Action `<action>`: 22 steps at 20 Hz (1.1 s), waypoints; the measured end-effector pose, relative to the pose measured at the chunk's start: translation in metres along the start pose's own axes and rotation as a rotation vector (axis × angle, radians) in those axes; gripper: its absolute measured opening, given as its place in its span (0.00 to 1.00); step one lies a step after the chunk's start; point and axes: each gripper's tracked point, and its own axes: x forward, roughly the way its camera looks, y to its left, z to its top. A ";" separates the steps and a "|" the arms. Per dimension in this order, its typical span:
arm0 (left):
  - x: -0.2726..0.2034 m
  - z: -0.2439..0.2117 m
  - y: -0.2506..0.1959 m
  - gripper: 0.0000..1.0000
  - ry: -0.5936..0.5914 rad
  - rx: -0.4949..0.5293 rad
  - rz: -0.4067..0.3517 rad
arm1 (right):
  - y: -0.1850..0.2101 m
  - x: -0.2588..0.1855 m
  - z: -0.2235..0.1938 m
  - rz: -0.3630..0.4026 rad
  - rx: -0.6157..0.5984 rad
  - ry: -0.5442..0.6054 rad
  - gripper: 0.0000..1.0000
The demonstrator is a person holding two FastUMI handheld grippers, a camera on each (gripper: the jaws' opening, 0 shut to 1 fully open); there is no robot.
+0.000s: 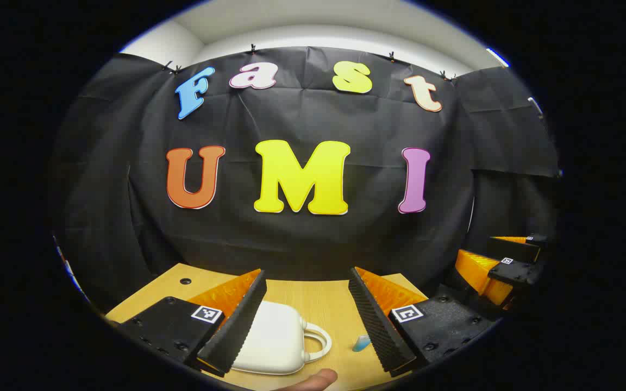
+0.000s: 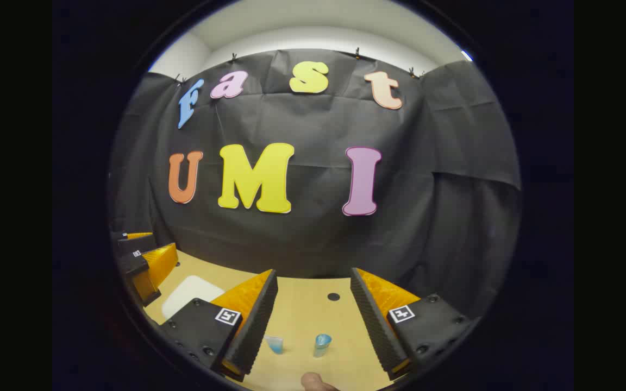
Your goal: First open the suitcase, pack the skin care products into it, and then close the suitcase.
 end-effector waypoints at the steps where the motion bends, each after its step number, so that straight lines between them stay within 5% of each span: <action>1: 0.001 -0.001 -0.003 0.97 0.006 0.000 0.000 | 0.002 0.001 0.006 0.003 -0.012 -0.017 0.78; 9: -0.002 0.014 -0.016 0.97 -0.029 -0.017 -0.038 | 0.015 -0.002 0.021 0.059 -0.061 -0.068 0.80; 22: -0.011 -0.002 -0.019 0.98 -0.011 0.006 -0.027 | -0.001 -0.018 0.011 0.049 -0.029 -0.041 0.80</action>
